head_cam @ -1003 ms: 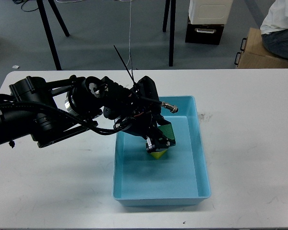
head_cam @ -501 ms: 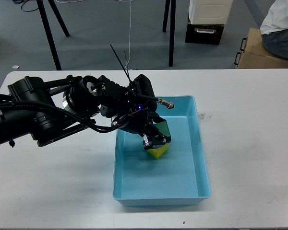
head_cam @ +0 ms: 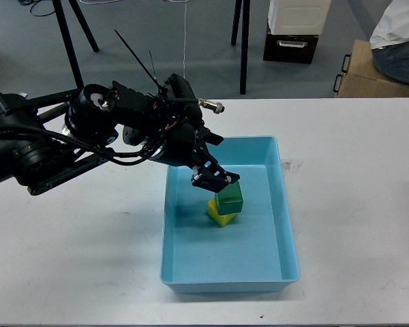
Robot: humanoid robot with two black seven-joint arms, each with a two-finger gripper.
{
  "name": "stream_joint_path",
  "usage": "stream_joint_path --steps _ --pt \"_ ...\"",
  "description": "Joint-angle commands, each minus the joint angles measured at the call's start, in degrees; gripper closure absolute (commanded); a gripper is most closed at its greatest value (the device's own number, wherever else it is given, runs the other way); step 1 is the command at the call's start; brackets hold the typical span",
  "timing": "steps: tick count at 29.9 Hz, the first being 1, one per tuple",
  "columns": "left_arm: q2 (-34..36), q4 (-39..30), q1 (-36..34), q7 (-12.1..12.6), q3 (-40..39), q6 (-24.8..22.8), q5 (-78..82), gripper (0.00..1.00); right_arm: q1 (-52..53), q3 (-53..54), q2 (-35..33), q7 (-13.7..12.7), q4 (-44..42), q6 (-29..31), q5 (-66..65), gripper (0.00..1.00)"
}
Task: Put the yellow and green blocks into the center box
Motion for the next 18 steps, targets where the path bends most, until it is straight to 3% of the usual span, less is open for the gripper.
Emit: stream_joint_path --steps 1,4,8,15,16,18 --pt "0.51 0.81 4.1 -0.01 -10.81 -0.01 -6.04 0.01 4.39 -4.19 0.86 0.0 1.0 0.29 0.13 0.01" --pt "-0.1 2.82 12.7 -0.01 -25.65 -0.01 -10.87 0.01 7.2 -5.52 2.53 0.0 1.54 0.63 0.22 0.01" --pt "-1.77 3.89 20.36 -0.01 -35.79 -0.01 -16.67 0.01 11.42 -5.61 6.39 0.0 1.1 6.41 6.34 0.01" --pt "-1.51 3.1 31.79 -0.01 -40.29 1.52 -42.21 0.0 15.3 -5.17 10.18 -10.32 0.92 15.31 30.95 0.01" --pt "-1.6 2.83 33.11 2.13 -40.55 4.41 -48.01 0.0 15.39 -4.74 10.7 -11.46 1.01 15.4 33.76 0.01" --pt "-1.6 2.13 34.96 8.8 -40.64 10.03 -61.0 0.0 15.3 -4.12 11.93 -12.35 1.18 15.49 38.6 0.01"
